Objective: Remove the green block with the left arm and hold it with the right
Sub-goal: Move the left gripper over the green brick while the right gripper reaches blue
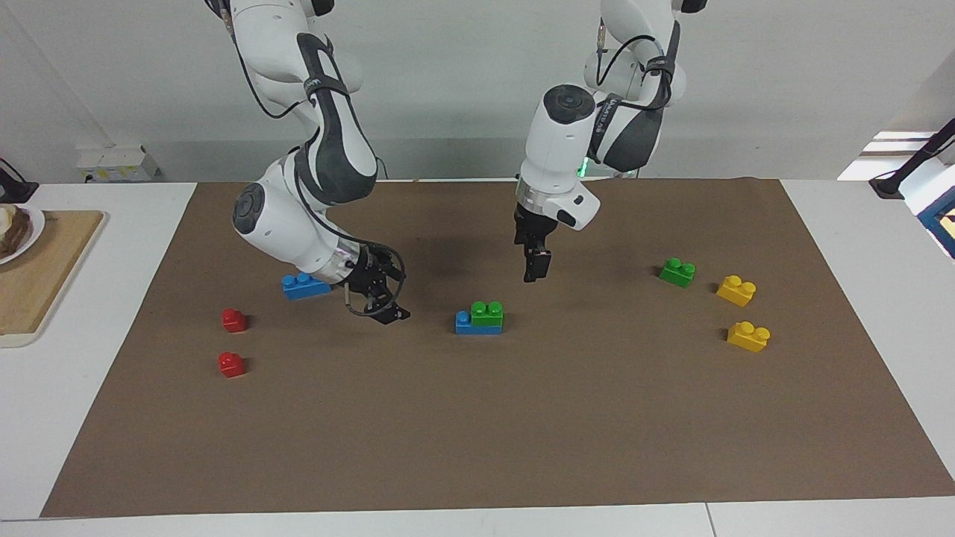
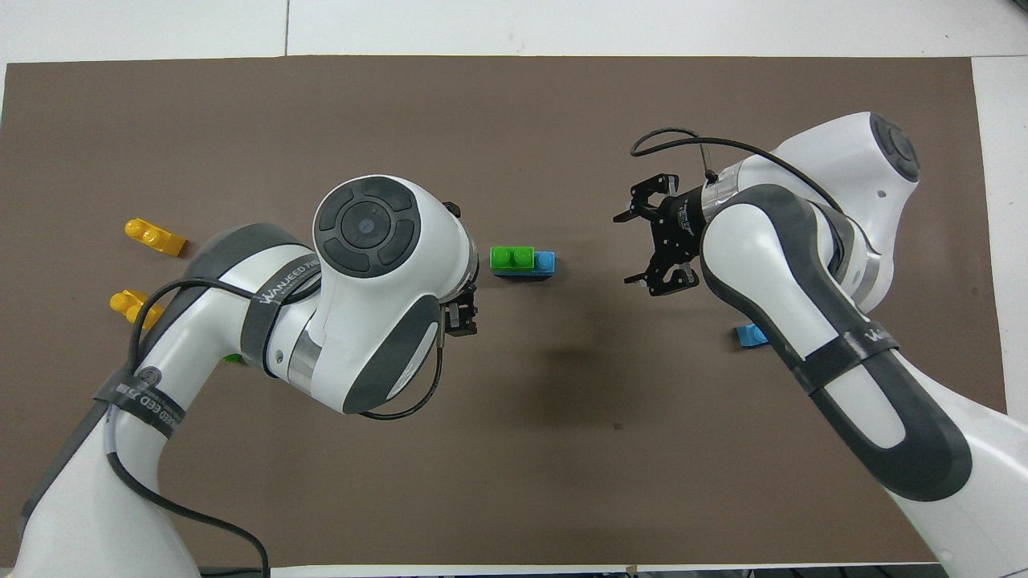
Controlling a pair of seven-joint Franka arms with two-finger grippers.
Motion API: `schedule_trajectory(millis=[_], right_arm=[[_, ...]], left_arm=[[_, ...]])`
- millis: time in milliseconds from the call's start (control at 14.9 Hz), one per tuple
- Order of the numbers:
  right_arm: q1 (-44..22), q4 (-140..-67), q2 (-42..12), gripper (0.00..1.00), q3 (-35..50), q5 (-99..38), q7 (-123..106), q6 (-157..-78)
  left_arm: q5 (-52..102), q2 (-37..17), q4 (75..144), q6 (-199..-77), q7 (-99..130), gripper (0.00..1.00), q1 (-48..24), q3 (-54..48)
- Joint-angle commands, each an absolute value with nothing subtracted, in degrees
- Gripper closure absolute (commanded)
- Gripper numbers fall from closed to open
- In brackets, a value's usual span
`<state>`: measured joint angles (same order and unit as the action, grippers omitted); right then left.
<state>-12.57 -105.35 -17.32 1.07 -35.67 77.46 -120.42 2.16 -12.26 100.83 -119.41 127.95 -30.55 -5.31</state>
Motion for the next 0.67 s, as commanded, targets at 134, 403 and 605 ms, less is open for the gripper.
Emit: schedule_trajectory(millis=[134,403,605], right_arm=[[-15.29,-105.56,-19.95,0.05,1.06,-39.11,78.75,-125.76],[-17.66,-105.47,-21.53,0.05,1.06,-40.51,78.84,-129.28],[-19.33,-105.47,-22.41,0.05,1.05,-41.13,79.45,-132.18]], left_arm=[[0.8,-20.1,94.16,-119.01,131.83,0.0,-32.25,-4.39],[0.53,-23.99,90.7,-119.79,132.71,0.0,-32.34,-4.31],[0.53,-25.04,90.7,-121.29,133.15,0.0,-32.52,-4.31]])
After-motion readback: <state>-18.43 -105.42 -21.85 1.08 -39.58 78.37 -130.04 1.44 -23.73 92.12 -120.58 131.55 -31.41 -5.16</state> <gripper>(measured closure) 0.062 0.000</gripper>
